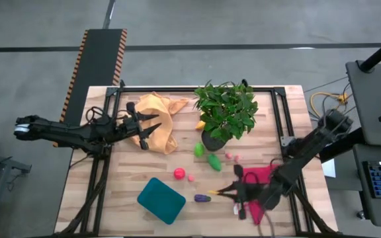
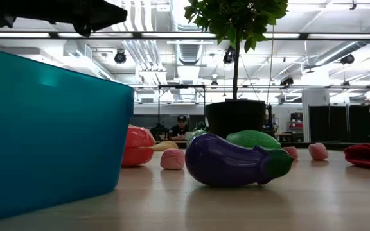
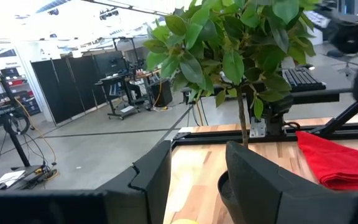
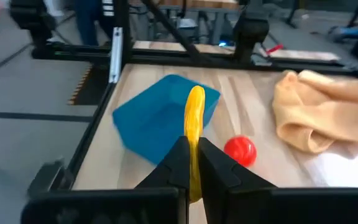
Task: Pick and placing Produce into tupperware
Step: Put the yellow corn into the blue bin
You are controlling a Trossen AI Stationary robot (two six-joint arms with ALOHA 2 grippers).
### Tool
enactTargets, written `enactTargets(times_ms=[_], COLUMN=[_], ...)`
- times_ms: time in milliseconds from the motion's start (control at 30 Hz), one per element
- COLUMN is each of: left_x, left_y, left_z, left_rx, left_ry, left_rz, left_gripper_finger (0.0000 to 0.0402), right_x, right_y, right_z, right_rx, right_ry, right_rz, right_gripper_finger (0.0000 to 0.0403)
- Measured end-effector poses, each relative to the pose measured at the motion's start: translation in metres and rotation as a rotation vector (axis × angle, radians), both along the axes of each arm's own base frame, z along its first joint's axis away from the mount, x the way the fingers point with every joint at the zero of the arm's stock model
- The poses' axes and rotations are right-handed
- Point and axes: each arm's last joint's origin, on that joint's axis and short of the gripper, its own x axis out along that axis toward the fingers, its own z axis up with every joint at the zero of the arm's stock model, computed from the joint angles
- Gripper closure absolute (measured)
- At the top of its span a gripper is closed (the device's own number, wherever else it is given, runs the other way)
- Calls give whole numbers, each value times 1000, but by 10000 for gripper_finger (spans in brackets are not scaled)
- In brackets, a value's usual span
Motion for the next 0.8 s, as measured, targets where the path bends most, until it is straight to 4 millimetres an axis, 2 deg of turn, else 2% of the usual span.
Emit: enactTargets(times_ms=[200,400,600,800], left_x=[-5,-13,-23,-33], left_y=[0,1,1,2], left_z=[4,9,12,12], left_rx=[-1,-3,-3,-8], left_ry=[-24,-57,-69,-51], left_rz=[0,0,0,-2], left_gripper_finger=[262,262,262,262], right_x=[46,103,155,186], right_y=[39,69,82,88], right_z=[6,5,-12,-18], right_rx=[-15,-39,-60,-49], right_ry=[-36,-71,-45,22], right_rz=[-51,-95,-147,-198], right_gripper_finger=[394,394,394,394])
